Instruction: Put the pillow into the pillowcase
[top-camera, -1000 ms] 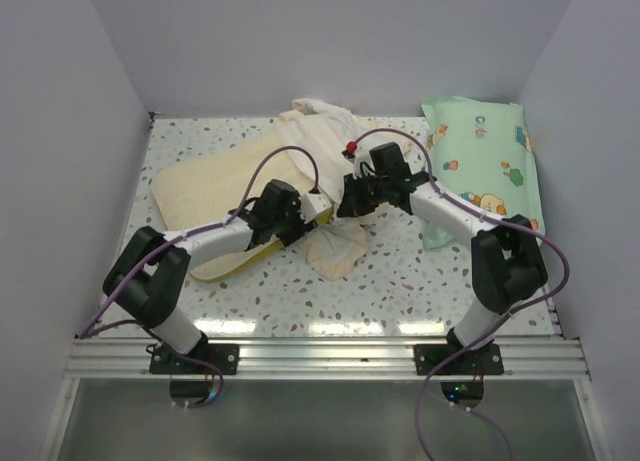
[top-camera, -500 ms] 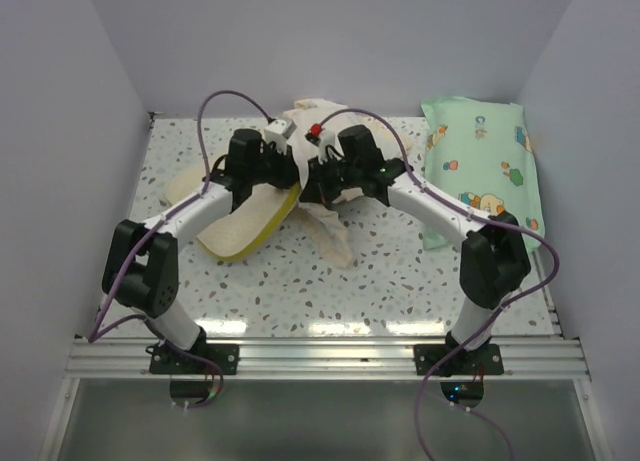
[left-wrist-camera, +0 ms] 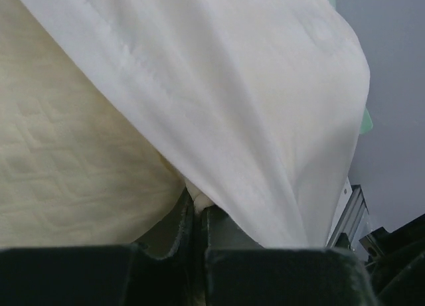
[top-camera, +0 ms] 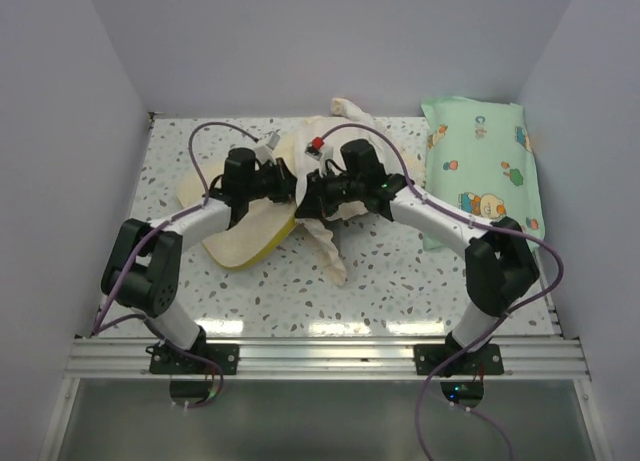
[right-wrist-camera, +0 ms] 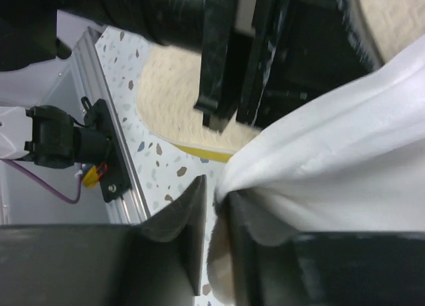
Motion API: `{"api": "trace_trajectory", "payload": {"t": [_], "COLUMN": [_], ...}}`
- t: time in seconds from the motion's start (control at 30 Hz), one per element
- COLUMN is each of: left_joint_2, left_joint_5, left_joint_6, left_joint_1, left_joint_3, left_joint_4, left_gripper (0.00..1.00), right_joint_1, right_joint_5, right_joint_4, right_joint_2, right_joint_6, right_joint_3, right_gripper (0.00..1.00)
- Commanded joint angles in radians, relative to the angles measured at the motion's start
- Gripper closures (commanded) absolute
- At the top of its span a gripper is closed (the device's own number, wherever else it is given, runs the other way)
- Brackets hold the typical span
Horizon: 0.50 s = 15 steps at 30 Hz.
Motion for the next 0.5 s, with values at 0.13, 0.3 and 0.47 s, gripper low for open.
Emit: {"api": "trace_trajectory", "payload": {"t": [0.13, 0.3, 0.47], "left_joint_2": [-0.041, -0.170, -0.229], "left_joint_5": [0.057, 0.163, 0.154], "left_joint_6": [0.274, 0.680, 0.898], "left_joint_1": [-0.035, -0.014, 0.121], "left_joint_3": [-0.016, 0.033, 0.164], "left_joint_4": [-0.158, -0.547, -0.734], "left_gripper": [0.63, 0.22, 0.06], "right_joint_1": [0.011, -0.187, -0.228], "right_joint_5": [-0.123, -0.074, 0.237], "right_joint_4": [-0.188, -0.432, -0.516], "right_joint_2": [0.001, -0.072, -0.033], "right_joint_6": [-0.018, -0.216, -0.390], "right_joint_3": [0.100, 0.183, 0.309], "right_gripper": [0.38, 0.29, 0.31]}}
